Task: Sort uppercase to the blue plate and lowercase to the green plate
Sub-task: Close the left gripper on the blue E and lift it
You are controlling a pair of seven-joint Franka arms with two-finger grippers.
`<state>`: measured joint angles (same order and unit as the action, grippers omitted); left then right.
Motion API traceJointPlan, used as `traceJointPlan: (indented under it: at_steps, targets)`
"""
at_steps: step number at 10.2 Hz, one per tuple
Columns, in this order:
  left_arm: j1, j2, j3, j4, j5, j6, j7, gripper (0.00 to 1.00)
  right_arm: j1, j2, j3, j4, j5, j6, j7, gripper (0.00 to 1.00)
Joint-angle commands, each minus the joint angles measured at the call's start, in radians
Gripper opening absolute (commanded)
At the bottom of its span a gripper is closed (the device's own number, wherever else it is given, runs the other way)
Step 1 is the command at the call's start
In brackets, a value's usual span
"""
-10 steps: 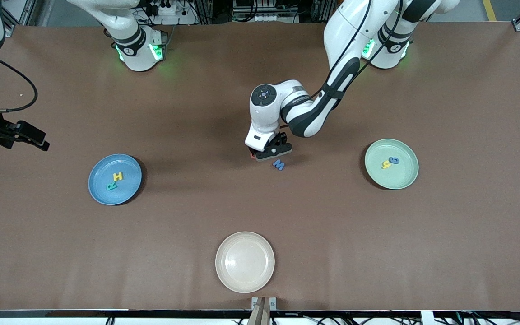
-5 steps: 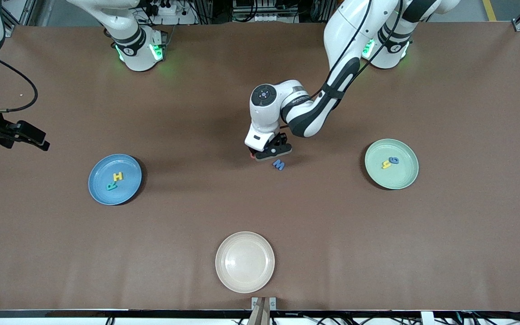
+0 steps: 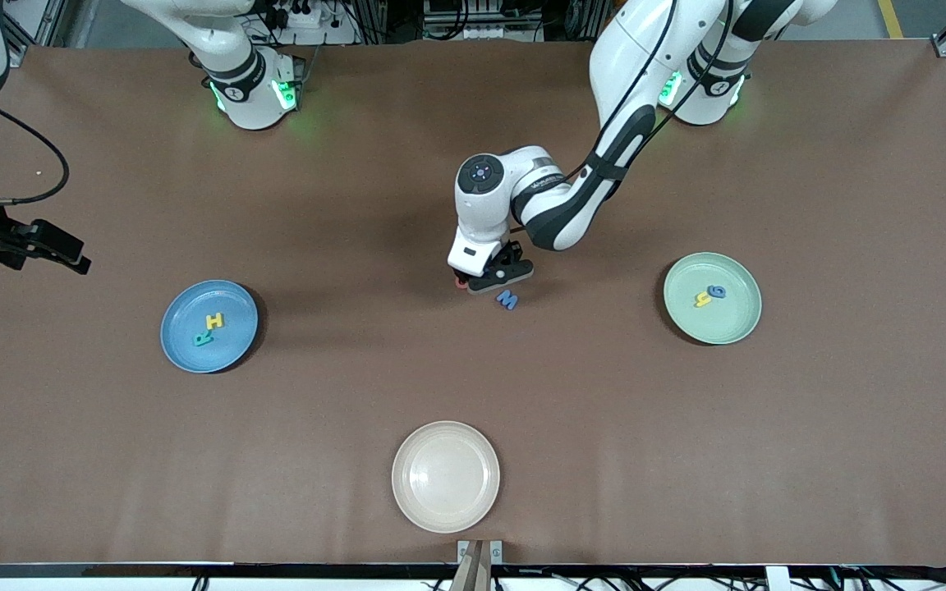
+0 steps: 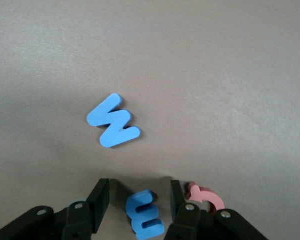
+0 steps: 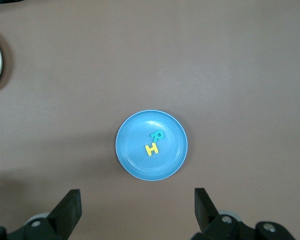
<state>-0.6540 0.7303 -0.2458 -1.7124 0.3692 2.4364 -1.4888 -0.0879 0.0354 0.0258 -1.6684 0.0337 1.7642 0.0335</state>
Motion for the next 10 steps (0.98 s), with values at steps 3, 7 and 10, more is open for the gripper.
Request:
traceJointPlan:
  at_steps: [3,7,10]
  targets:
    - [0.010,-0.011,0.000,0.007,-0.088,-0.005,-0.079,0.58,-0.010,0.000,0.005,-0.002,0.006,-0.011,0.000,1.00]
    - [0.001,-0.011,-0.001,0.005,-0.090,-0.005,-0.131,0.58,-0.010,0.000,0.005,-0.005,0.008,-0.012,0.000,1.00]
    - [-0.007,-0.009,-0.001,-0.004,-0.088,-0.008,-0.171,0.58,-0.010,0.000,0.005,-0.005,0.008,-0.012,-0.001,1.00]
